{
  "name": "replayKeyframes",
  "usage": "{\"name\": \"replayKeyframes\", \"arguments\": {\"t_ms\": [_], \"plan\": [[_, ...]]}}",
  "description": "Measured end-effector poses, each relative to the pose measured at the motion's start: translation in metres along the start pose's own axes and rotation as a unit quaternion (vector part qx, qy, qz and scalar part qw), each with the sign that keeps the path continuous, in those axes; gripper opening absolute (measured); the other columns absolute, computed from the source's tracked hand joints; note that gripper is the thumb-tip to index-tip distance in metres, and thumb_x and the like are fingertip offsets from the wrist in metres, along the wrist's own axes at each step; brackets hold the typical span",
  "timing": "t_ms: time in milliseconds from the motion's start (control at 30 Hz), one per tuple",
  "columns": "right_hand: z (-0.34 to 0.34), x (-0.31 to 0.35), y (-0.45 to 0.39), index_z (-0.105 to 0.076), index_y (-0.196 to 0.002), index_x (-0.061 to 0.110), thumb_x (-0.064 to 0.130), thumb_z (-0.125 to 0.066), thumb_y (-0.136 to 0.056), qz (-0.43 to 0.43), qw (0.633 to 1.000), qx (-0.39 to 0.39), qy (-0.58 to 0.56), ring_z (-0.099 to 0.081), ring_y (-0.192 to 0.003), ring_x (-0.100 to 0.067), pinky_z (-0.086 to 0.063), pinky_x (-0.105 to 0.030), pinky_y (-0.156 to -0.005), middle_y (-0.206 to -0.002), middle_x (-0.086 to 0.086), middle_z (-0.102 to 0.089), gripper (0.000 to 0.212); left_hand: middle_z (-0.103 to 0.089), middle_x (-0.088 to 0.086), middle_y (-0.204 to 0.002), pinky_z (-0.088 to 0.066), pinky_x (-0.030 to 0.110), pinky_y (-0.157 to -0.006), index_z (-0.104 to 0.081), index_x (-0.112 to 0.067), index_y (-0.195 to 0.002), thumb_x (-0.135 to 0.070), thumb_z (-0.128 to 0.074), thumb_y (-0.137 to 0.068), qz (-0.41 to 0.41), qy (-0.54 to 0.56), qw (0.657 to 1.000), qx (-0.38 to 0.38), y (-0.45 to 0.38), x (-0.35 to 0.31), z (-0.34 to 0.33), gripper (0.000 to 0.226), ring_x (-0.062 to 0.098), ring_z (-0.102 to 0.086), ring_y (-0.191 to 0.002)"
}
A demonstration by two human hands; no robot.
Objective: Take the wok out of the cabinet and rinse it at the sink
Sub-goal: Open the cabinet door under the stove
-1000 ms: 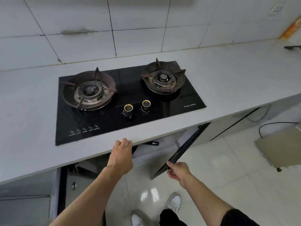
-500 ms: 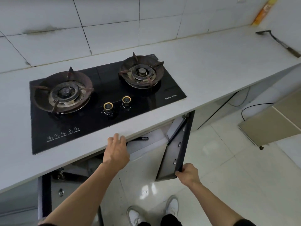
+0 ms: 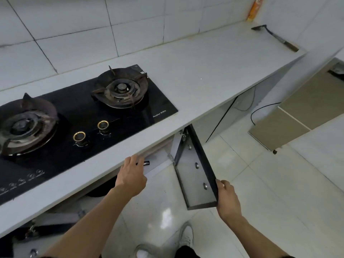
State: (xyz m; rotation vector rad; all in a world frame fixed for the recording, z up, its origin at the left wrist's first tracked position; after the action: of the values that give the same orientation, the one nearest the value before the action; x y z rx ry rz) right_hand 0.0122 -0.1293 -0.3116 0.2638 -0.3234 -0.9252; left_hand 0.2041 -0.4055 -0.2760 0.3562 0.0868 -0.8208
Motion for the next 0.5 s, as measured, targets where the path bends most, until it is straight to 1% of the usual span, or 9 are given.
{"name": "replayKeyframes", "arguments": {"t_ms": [67,167,233,300,367,433,500], "plan": [[0.001,-0.011,-0.004,-0.024,-0.149,0.012,-0.001,-0.062,-0.079,-0.011,0.999,0.012,0.047,-0.043,-0.121,-0.025,-0.047,-0.031,-0.094,-0.142,-0.01,-0.037,0.08,-0.027,0.004,-0.146,-0.037,0.034,-0.107,-0.032,-0.016,-0.141,-0.021,-0.05,-0.088,-0.011,-0.003,1.0,-0.001,-0.004,-0.01,0.0,0.056,0.023,-0.029,-0.13],[-0.003,-0.018,-0.012,-0.005,-0.15,-0.001,0.016,-0.067,-0.081,-0.032,0.995,0.028,0.086,-0.038,-0.123,-0.026,-0.043,-0.029,-0.096,-0.144,-0.014,-0.03,0.094,-0.025,0.004,-0.148,-0.037,0.035,-0.108,-0.031,-0.015,-0.144,-0.023,-0.051,-0.089,-0.017,-0.013,1.0,-0.003,-0.008,-0.025,-0.002,0.059,0.023,-0.027,-0.133],[-0.009,-0.019,-0.016,0.007,-0.148,-0.005,0.031,-0.066,-0.083,-0.051,0.994,0.032,0.095,-0.035,-0.129,-0.03,-0.038,-0.034,-0.105,-0.15,-0.019,-0.02,0.104,-0.025,0.004,-0.149,-0.038,0.035,-0.108,-0.031,-0.016,-0.144,-0.024,-0.051,-0.089,-0.016,-0.014,1.0,-0.002,-0.009,-0.035,-0.004,0.059,0.023,-0.027,-0.133],[-0.017,-0.023,-0.02,0.017,-0.148,0.0,0.042,-0.061,-0.086,-0.069,0.994,0.046,0.077,-0.022,-0.14,-0.038,-0.025,-0.044,-0.116,-0.157,-0.024,-0.002,0.108,-0.024,0.004,-0.15,-0.038,0.036,-0.109,-0.031,-0.017,-0.143,-0.025,-0.052,-0.089,-0.018,-0.016,1.0,0.002,-0.011,-0.044,-0.008,0.059,0.023,-0.026,-0.135],[-0.023,-0.028,-0.024,0.024,-0.147,0.005,0.048,-0.056,-0.089,-0.072,0.994,0.052,0.065,-0.004,-0.146,-0.043,-0.013,-0.051,-0.12,-0.157,-0.026,0.015,0.108,-0.026,0.004,-0.15,-0.038,0.036,-0.11,-0.032,-0.018,-0.143,-0.025,-0.052,-0.089,-0.019,-0.02,1.0,0.002,-0.012,-0.051,-0.012,0.059,0.023,-0.026,-0.136],[-0.024,-0.035,-0.03,0.026,-0.147,0.007,0.051,-0.055,-0.089,-0.068,0.995,0.048,0.058,0.005,-0.146,-0.045,-0.008,-0.054,-0.12,-0.156,-0.026,0.022,0.108,-0.027,0.004,-0.15,-0.037,0.036,-0.109,-0.033,-0.018,-0.143,-0.025,-0.053,-0.089,-0.02,-0.027,0.999,0.003,-0.014,-0.057,-0.012,0.059,0.023,-0.027,-0.136],[-0.023,-0.044,-0.037,0.028,-0.146,0.008,0.053,-0.055,-0.089,-0.061,0.996,0.043,0.053,0.01,-0.146,-0.045,-0.006,-0.055,-0.12,-0.156,-0.026,0.024,0.11,-0.028,0.004,-0.15,-0.037,0.036,-0.109,-0.034,-0.018,-0.143,-0.027,-0.054,-0.089,-0.023,-0.04,0.999,0.006,-0.018,-0.061,-0.012,0.058,0.024,-0.028,-0.136]]}}
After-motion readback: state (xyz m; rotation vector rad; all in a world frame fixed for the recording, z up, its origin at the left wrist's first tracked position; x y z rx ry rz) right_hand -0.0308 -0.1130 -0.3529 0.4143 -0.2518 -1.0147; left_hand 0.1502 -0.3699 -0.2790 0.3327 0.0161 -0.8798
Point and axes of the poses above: each hand's wrist, its own y-axis away from the middle knuckle, its own z-axis out of the back of the hand, x = y × z, the point moved 5 cm from there along -y, towards the middle knuckle
